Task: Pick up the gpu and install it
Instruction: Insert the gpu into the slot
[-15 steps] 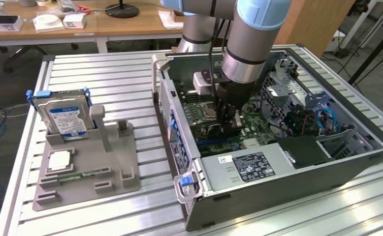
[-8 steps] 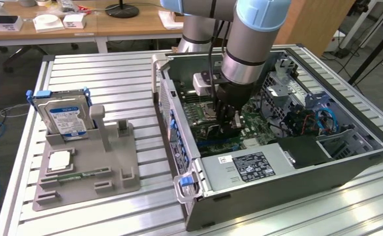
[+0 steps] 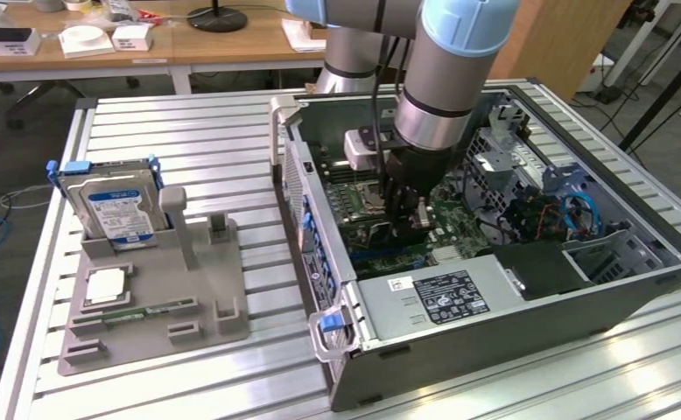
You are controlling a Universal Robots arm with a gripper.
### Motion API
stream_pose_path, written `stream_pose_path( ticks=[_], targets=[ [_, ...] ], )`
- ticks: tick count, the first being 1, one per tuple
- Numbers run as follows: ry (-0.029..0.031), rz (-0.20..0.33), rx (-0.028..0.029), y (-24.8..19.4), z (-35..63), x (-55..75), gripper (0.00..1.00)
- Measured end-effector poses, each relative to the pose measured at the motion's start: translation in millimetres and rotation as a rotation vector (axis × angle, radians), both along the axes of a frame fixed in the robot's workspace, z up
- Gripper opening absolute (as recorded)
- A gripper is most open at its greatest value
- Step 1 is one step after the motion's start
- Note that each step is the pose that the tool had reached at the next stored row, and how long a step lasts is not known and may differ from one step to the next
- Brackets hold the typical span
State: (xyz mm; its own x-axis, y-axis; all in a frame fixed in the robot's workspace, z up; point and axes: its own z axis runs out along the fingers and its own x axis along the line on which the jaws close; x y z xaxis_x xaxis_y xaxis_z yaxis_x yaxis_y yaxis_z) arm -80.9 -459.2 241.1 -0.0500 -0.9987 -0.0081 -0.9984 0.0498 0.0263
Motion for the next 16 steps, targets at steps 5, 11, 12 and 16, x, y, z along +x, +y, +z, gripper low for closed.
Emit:
stream_pose_path(
  ticks=[5, 11, 12, 16],
  targets=[
    [0.0004, 0.000, -0.0007, 0.0, -0.9, 1.4, 0.26],
    [0.0025, 0.000, -0.0051, 0.3, -3.0, 1.6, 0.26],
    [0.0028, 0.000, -0.0056, 0.4, -2.8, 1.7, 0.26],
    [0.0018, 0.000, -0.0022, 0.2, -1.8, 1.5, 0.26]
  ],
)
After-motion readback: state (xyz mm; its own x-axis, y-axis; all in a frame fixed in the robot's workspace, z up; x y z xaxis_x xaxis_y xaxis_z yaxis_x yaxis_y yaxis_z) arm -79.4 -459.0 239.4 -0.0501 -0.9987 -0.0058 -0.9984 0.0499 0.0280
